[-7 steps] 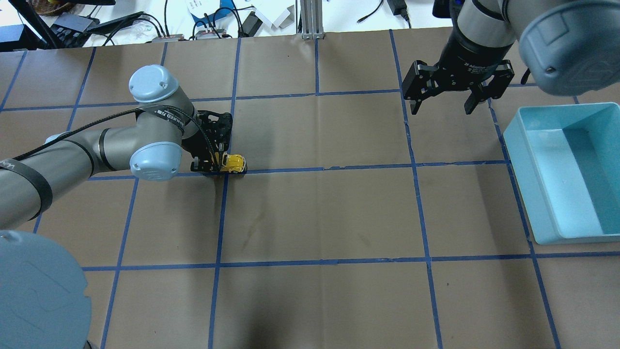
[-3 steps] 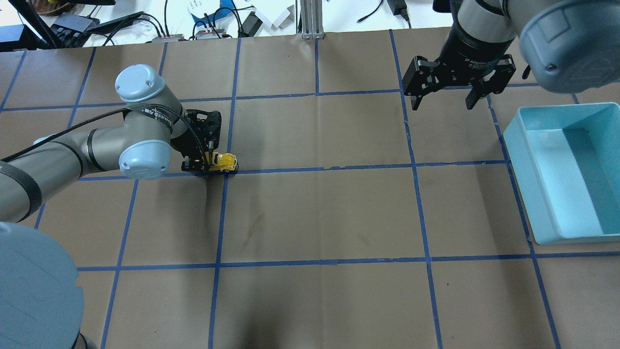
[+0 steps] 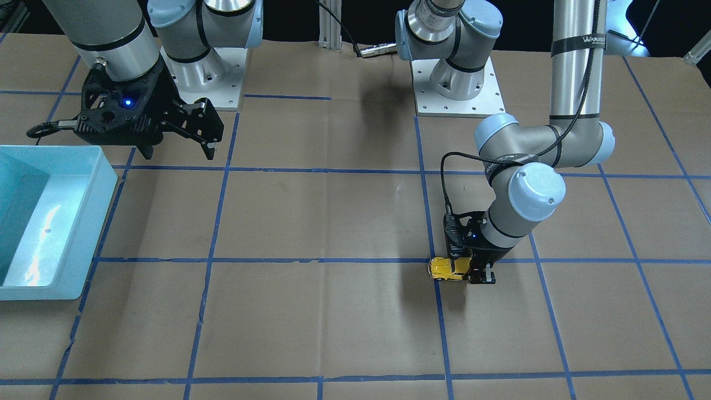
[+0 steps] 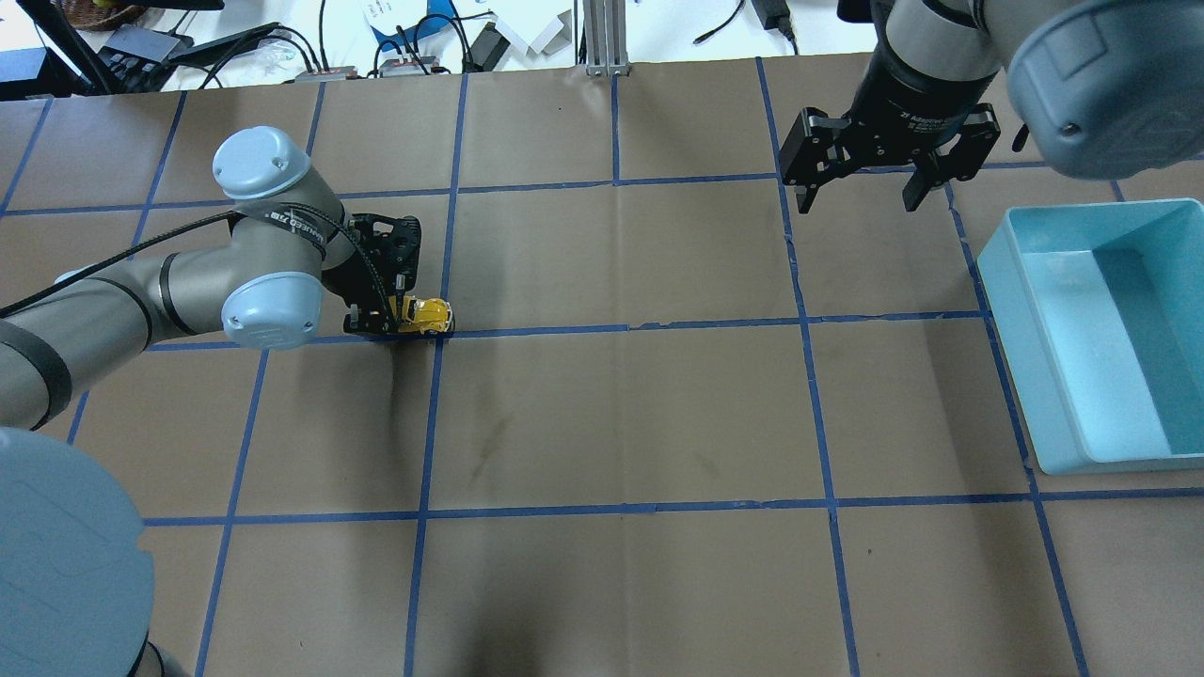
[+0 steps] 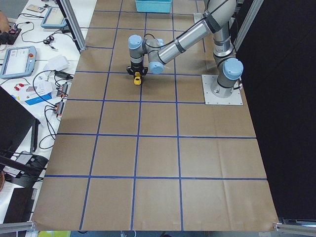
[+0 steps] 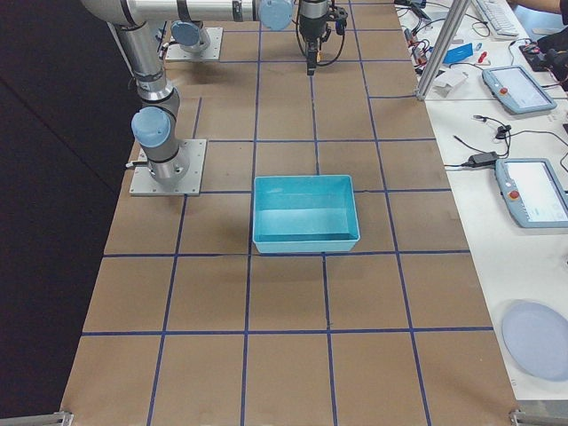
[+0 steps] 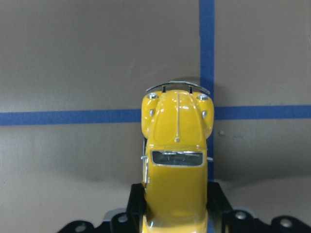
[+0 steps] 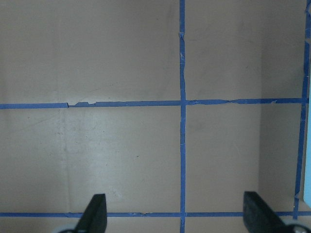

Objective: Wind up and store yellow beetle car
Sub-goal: 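Press the held car down and drag it backward to wind it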

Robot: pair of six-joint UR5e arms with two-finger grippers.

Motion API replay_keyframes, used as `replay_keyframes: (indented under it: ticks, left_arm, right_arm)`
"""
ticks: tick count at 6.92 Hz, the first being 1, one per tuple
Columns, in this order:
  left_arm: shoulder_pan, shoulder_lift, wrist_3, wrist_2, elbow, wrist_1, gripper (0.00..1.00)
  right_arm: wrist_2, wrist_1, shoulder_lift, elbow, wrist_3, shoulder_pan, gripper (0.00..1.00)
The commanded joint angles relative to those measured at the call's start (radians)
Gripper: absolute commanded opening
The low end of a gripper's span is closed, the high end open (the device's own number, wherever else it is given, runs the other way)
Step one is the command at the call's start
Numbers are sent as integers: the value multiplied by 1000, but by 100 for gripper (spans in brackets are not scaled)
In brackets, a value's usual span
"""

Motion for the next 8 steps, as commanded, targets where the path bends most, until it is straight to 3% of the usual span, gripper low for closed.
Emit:
replay_keyframes:
  ticks: [1,8]
  left_arm:
    - [30,3,7,-1,-2,-2,33]
    - [117,18,85,1,-22,-6,33]
  right_arm:
    - [0,-2,0,-1,0,1,100]
    - [1,-3,0,2,-2,3,100]
